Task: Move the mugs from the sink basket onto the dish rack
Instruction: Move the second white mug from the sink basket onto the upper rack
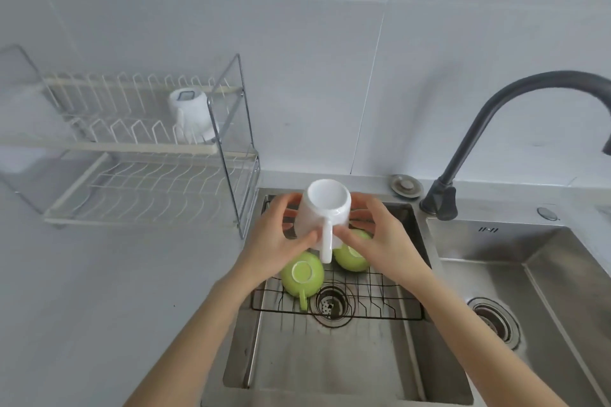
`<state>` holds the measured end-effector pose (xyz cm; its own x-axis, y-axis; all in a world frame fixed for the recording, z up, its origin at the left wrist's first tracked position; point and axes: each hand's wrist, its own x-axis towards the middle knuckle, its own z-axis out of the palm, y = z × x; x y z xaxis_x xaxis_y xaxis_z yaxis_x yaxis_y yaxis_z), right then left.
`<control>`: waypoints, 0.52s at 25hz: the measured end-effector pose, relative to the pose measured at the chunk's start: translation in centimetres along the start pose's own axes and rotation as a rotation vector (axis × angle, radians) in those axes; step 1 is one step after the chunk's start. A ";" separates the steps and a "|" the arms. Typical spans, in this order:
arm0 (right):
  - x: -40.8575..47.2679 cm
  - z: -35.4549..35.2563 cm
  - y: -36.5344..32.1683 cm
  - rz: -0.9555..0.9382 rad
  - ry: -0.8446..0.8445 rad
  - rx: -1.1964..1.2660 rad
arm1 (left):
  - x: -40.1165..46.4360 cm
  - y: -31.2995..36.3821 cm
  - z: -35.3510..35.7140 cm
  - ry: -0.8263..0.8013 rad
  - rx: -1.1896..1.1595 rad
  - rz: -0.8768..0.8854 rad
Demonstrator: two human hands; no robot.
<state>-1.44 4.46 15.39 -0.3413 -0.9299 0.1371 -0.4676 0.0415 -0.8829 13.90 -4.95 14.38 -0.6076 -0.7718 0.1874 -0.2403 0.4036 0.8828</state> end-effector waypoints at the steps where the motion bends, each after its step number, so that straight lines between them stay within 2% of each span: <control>1: 0.4 0.4 -1.0 -0.017 0.003 -0.008 | 0.1 0.3 -1.3 0.010 0.013 0.017; 13: 6.0 7.1 -14.3 -0.252 0.006 -0.104 | 1.1 3.0 -17.0 0.128 0.065 0.202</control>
<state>8.94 -4.33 25.65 -0.2082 -0.9134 0.3499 -0.6197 -0.1536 -0.7697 25.38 -12.91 24.58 -0.5482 -0.7265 0.4145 -0.1746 0.5840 0.7927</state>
